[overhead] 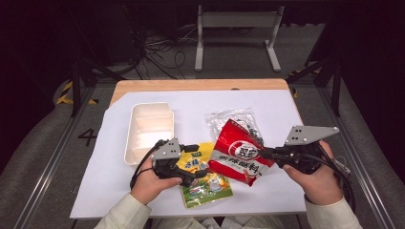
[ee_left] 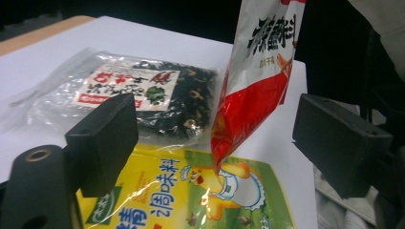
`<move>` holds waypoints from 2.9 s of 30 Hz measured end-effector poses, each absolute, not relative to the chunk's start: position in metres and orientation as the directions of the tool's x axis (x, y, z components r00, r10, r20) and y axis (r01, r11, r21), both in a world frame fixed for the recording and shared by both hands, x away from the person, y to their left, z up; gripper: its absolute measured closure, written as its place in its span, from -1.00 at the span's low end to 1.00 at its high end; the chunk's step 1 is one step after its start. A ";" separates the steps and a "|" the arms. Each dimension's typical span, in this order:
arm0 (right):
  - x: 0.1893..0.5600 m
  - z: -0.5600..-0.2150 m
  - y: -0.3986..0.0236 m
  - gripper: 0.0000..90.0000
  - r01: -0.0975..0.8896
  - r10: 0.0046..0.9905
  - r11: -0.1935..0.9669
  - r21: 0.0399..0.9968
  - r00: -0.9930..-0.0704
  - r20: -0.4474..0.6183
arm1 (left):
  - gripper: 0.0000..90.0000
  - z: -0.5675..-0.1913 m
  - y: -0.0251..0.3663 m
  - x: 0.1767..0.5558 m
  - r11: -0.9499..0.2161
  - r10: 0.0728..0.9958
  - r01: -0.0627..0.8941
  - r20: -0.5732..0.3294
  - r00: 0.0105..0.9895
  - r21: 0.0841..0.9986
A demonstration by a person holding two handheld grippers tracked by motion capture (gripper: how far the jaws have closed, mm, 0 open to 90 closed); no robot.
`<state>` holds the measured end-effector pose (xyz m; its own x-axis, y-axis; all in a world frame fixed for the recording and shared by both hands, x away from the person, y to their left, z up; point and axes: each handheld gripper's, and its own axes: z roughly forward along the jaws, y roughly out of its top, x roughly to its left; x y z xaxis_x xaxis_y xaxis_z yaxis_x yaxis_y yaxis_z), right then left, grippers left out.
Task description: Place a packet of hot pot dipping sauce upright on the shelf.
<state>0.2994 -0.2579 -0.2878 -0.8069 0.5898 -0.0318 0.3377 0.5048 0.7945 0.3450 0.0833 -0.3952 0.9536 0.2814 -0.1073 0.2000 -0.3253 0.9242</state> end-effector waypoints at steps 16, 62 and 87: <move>0.297 -0.289 -0.248 0.96 0.308 0.555 0.513 0.801 -0.831 -0.036 | -0.34 -0.402 0.053 0.352 -0.340 0.197 0.166 -0.102 0.975 0.926; 0.301 -0.292 -0.265 -0.13 0.228 0.579 0.289 0.930 -0.815 0.020 | 0.88 -0.380 0.077 0.352 -0.300 0.153 0.220 -0.181 0.972 0.928; 0.320 -0.320 -0.292 -0.01 0.279 0.630 0.294 0.914 -0.776 0.034 | 0.88 -0.324 0.172 0.361 -0.172 0.314 0.143 -0.083 0.946 0.975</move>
<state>0.3205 -0.2917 -0.3198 -0.7758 0.6301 0.0338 0.2787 0.2941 0.9143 0.3611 0.1716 -0.3239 0.9459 0.3137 -0.0830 0.1425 -0.1718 0.9748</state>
